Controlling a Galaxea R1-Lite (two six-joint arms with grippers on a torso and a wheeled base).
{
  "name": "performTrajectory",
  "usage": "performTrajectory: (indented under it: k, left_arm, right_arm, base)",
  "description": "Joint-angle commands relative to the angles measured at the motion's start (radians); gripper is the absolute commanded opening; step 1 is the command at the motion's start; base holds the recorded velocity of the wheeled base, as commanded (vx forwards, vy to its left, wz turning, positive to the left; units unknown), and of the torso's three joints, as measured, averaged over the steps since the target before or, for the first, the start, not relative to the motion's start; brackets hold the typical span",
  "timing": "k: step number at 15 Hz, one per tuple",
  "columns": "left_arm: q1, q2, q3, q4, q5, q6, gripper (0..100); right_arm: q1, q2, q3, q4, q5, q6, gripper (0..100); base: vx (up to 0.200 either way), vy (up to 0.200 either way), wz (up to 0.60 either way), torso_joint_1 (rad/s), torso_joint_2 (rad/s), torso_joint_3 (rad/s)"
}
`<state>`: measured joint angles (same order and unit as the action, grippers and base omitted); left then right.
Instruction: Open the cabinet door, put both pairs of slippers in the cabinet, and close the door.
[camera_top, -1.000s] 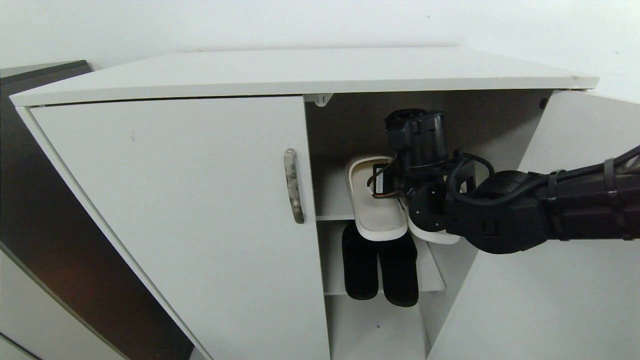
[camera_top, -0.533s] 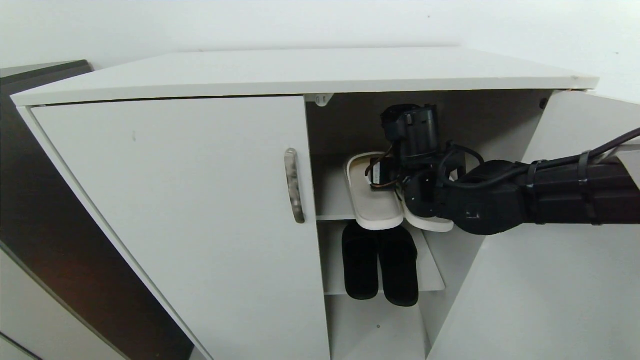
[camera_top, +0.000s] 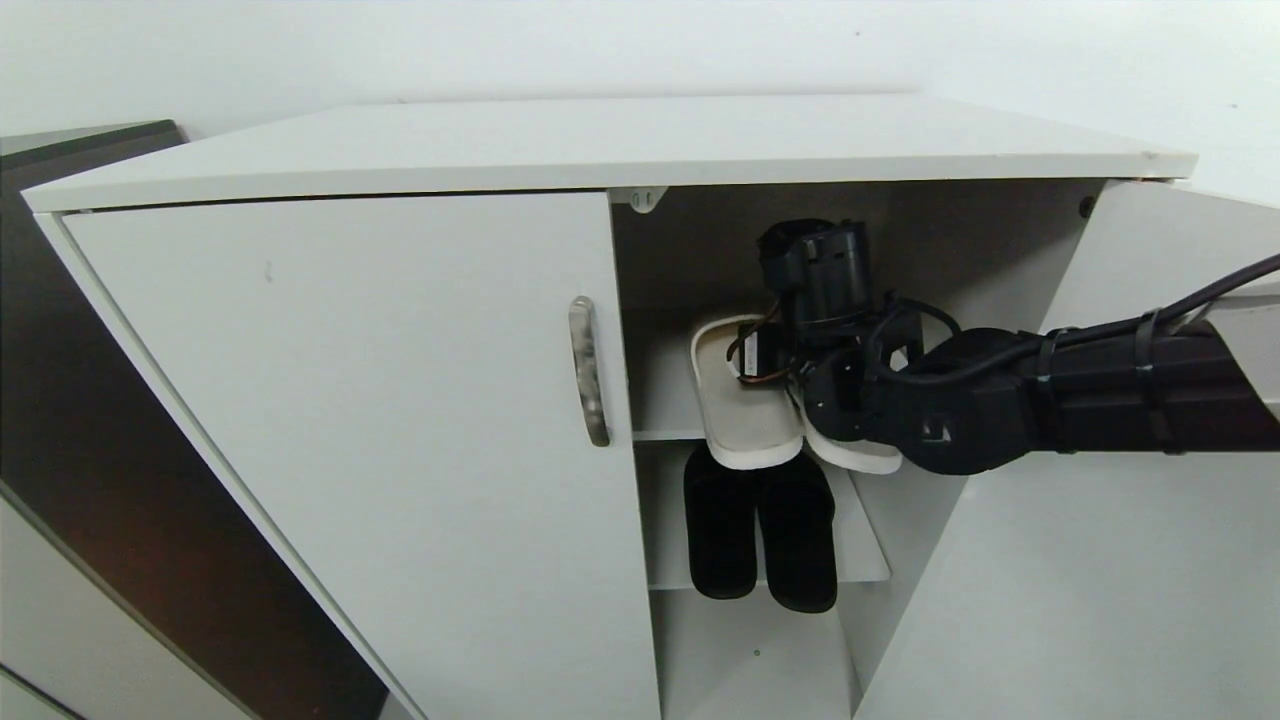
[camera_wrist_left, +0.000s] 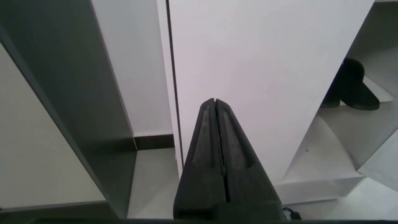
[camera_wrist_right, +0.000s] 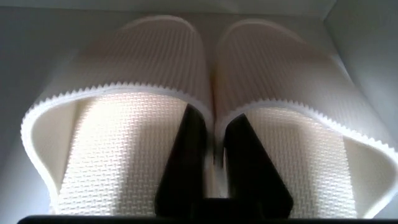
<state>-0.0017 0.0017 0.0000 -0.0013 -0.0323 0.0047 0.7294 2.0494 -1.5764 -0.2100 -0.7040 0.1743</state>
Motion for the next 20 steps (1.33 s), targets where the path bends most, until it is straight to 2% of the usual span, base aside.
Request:
performTrajectory:
  k: [1, 4, 9, 14, 15, 18, 20]
  left_arm:
    - [0.000, 0.000, 0.000, 0.000, 0.000, 0.000, 0]
    - [0.000, 0.000, 0.000, 0.000, 0.000, 0.000, 0]
    - [0.000, 0.000, 0.000, 0.000, 0.000, 0.000, 0]
    - [0.000, 0.000, 0.000, 0.000, 0.000, 0.000, 0]
    - [0.000, 0.000, 0.000, 0.000, 0.000, 0.000, 0]
    - [0.000, 0.000, 0.000, 0.000, 0.000, 0.000, 0]
    - [0.000, 0.000, 0.000, 0.000, 0.000, 0.000, 0]
  right_arm:
    - [0.001, 0.003, 0.001, -0.002, 0.000, 0.001, 100]
    - [0.008, -0.018, 0.030, -0.006, -0.005, 0.004, 100]
    - [0.071, -0.135, 0.156, -0.008, -0.011, 0.033, 100]
    - [0.170, -0.324, 0.438, -0.112, -0.011, 0.033, 100]
    - [0.180, -0.341, 0.487, -0.140, -0.011, 0.033, 0]
    - [0.189, -0.360, 0.621, -0.224, -0.009, 0.033, 0]
    - [0.189, -0.350, 0.656, -0.281, -0.009, 0.028, 0]
  base:
    - [0.000, 0.000, 0.00, 0.000, 0.00, 0.000]
    - [0.000, 0.000, 0.00, 0.000, 0.00, 0.000]
    - [0.000, 0.000, 0.00, 0.000, 0.00, 0.000]
    - [0.000, 0.000, 0.00, 0.000, 0.00, 0.000]
    - [0.000, 0.000, 0.00, 0.000, 0.00, 0.000]
    - [0.000, 0.000, 0.00, 0.000, 0.00, 0.000]
    - [0.000, 0.000, 0.00, 0.000, 0.00, 0.000]
